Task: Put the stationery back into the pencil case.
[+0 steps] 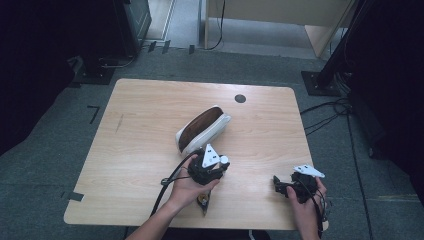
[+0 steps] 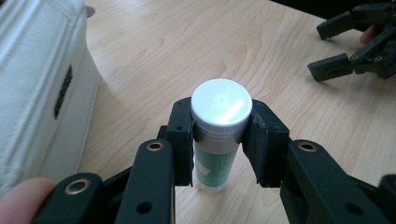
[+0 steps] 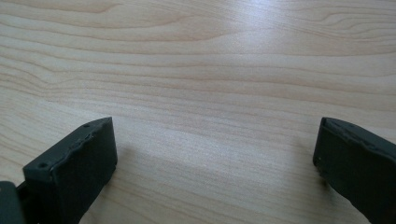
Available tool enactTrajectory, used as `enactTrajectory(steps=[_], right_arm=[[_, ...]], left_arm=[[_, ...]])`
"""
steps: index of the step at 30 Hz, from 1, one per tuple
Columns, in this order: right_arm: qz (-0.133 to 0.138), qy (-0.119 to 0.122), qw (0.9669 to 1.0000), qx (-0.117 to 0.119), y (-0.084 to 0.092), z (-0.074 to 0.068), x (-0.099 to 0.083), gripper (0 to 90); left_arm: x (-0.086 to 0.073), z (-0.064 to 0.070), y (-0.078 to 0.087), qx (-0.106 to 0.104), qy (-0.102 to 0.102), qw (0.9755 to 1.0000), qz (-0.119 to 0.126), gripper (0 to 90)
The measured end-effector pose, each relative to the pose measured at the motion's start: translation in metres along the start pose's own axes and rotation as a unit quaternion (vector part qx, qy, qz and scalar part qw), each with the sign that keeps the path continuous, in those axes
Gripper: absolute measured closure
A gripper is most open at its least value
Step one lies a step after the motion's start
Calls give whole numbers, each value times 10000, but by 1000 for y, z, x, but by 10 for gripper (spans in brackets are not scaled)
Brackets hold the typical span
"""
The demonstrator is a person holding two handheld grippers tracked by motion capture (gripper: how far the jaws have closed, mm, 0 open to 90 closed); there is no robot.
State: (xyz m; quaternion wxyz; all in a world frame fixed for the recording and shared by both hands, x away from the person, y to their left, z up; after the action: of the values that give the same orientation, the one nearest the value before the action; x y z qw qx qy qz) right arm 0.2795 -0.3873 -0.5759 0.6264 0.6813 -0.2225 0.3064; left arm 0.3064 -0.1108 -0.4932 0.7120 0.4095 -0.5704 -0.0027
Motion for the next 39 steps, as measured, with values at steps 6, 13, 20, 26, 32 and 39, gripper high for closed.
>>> enactTrajectory(steps=[6,13,20,26,32,39], right_arm=[[1,2,10000,-1,0,0,0,0],[0,0,10000,0,0,0,0,0],[1,0,10000,0,0,0,0,0],[1,0,10000,1,0,0,0,0],[3,6,10000,0,0,0,0,0],[1,-1,10000,0,0,0,0,0]], left_arm=[[4,-7,12,-59,153,9999,44,663],[6,-20,32,-20,312,9995,107,663],[3,-37,56,101,455,9988,171,662],[2,-48,72,150,601,9978,257,663],[-4,-59,88,213,684,9971,243,662],[-14,-75,107,382,787,9960,190,662]])
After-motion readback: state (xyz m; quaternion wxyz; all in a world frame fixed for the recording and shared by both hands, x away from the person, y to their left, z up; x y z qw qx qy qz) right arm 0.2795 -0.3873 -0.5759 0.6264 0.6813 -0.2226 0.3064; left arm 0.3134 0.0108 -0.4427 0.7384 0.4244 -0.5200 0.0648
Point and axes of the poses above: each handheld gripper's, and its own axes: y roughly backward along the jaws, x roughly out of its top, z roughly to its right, the point moved 7 cm from there along -y, roughly forward along the jaws, and after that the axes turned 1 degree about -z, right-handed, at the moved point
